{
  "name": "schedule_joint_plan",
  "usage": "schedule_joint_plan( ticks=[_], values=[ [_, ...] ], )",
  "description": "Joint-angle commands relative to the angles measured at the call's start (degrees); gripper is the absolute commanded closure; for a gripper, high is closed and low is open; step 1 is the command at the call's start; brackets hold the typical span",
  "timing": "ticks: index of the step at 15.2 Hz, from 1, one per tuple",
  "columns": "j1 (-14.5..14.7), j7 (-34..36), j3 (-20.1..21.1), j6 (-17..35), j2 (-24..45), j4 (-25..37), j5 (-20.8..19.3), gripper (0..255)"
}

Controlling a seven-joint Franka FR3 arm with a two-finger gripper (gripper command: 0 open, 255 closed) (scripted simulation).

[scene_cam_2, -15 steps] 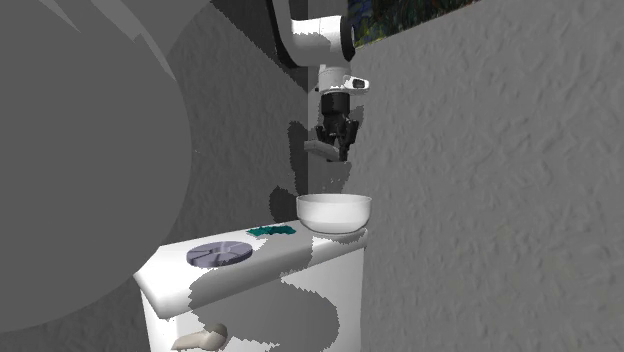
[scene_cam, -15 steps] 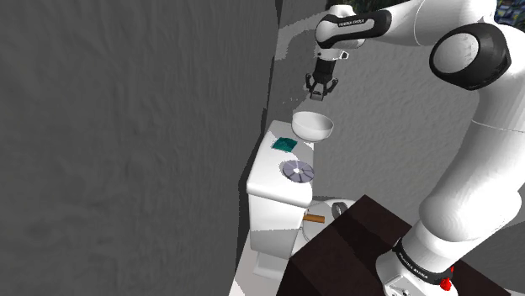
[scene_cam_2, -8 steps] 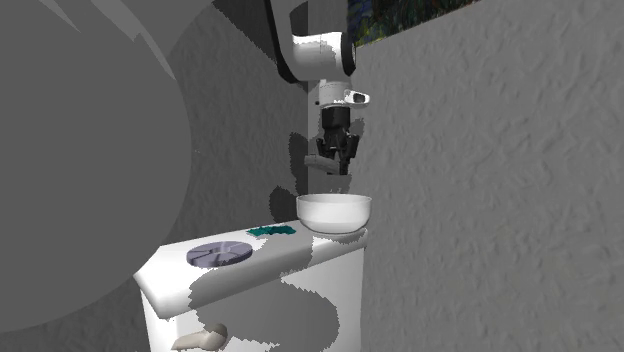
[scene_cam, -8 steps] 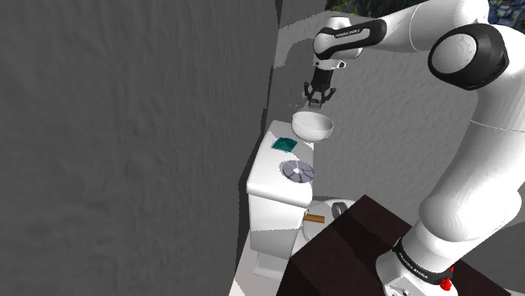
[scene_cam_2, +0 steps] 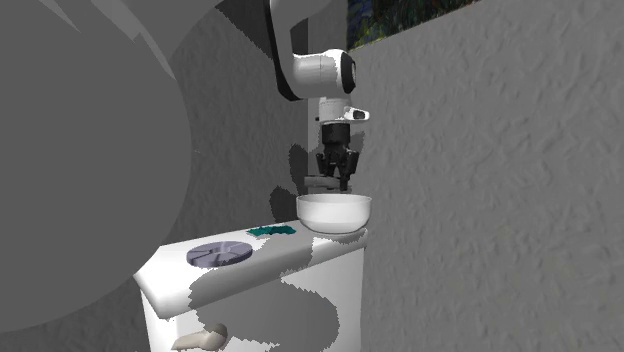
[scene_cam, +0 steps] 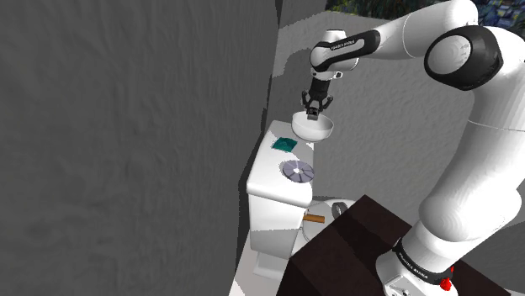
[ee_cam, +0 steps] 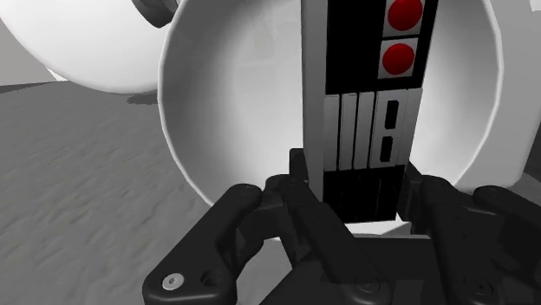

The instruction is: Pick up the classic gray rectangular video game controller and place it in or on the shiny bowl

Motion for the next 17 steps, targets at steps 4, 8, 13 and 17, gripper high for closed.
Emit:
schedule_joint_plan(
  ticks=[4,8,13,17],
  values=[
    [0.0,-0.1,0.0,0.4,-0.1,-0.4,0.0,255],
    [0.0,0.0,0.0,0.4,-0.1,-0.4,0.0,0],
    [0.0,0.0,0.0,0.4,-0.1,-0.4,0.0,0],
    [0.0,-0.1,0.0,-6.3,-1.7,4.6,0.0,0]
  ],
)
